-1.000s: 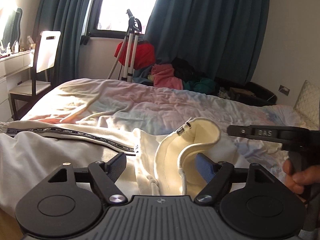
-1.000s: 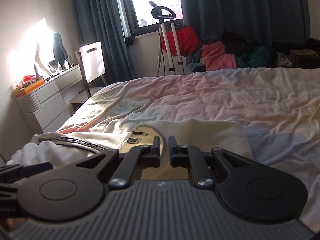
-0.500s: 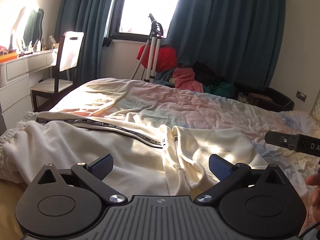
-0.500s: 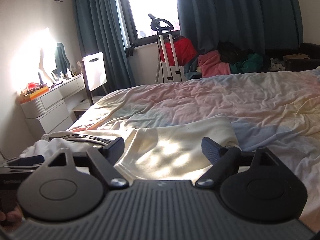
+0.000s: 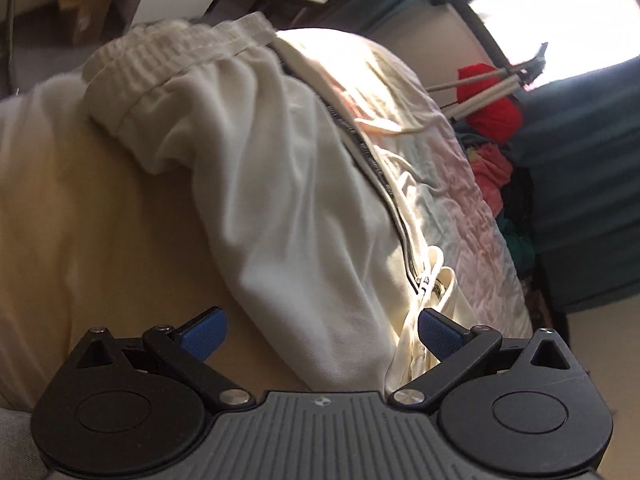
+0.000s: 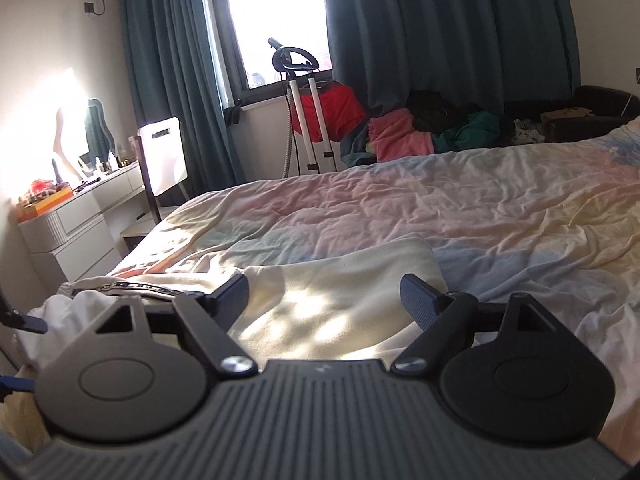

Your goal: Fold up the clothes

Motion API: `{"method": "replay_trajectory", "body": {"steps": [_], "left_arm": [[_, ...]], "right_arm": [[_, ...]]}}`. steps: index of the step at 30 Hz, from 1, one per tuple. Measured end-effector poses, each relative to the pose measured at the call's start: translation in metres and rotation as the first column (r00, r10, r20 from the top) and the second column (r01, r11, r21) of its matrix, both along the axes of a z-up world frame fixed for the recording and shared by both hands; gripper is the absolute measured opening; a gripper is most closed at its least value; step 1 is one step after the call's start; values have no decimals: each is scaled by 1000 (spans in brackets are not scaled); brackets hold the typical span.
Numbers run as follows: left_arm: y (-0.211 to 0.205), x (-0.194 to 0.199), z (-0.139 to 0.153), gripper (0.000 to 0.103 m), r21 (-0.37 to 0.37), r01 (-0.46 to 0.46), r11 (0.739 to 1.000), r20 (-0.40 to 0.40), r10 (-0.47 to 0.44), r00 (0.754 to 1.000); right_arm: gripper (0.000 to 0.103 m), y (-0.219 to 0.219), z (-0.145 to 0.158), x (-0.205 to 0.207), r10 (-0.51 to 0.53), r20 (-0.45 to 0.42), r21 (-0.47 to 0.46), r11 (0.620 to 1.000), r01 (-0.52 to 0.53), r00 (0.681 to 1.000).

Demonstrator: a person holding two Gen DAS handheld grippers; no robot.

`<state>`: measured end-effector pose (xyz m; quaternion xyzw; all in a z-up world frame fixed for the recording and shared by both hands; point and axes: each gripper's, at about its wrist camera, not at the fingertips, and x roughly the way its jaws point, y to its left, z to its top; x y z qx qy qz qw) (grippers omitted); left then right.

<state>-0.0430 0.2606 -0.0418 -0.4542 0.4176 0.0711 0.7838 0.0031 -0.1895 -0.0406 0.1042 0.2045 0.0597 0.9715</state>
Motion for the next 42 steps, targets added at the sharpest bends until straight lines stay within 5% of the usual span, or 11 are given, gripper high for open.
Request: {"method": "replay_trajectory", "body": {"steps": [4, 8, 11, 14, 19, 22, 25, 27, 30, 36, 42], "left_arm": [[37, 8, -32, 96, -162, -139, 977, -72, 129, 989], [67, 18, -52, 92, -158, -267, 951, -29, 266, 964], [84, 20, -56, 79, -176, -339, 924, 2, 344, 939], [89, 23, -46, 66, -79, -335, 939, 63, 340, 938], [90, 18, -38, 25, 1, -343, 939, 128, 340, 932], [70, 20, -24, 17, 112, -332, 937, 184, 309, 933], [46, 22, -1, 15, 276, -300, 913, 236, 238, 942], [22, 30, 19, 15, 409, -271, 871, 274, 166, 947], [-24, 46, 50, 14, 604, -242, 759, 326, 42, 944], [-141, 67, 99, 14, 786, -275, 553, 426, -162, 890], [-289, 99, 126, 13, 826, -287, 486, 490, -366, 791]], "right_arm": [[84, -5, -8, 8, 19, -47, 38, 999, -17, 999], [84, -6, -17, 14, 19, -89, 35, 999, -15, 996], [84, 0, -22, 18, 31, -104, 20, 999, -30, 994], [84, 13, -27, 25, 66, -118, 4, 998, -66, 991], [84, 52, -47, 55, 222, -208, -2, 974, -227, 953], [84, 82, -75, 68, 246, -349, -71, 955, -288, 904], [84, 95, -74, 60, 231, -326, -166, 941, -296, 917], [84, 84, -65, 56, 224, -310, -109, 957, -268, 924], [84, 63, -51, 47, 178, -256, -53, 979, -197, 950], [84, -5, -26, 37, -16, -168, 80, 996, 30, 986], [84, -80, -13, 26, -200, -123, 222, 949, 223, 972]]}}
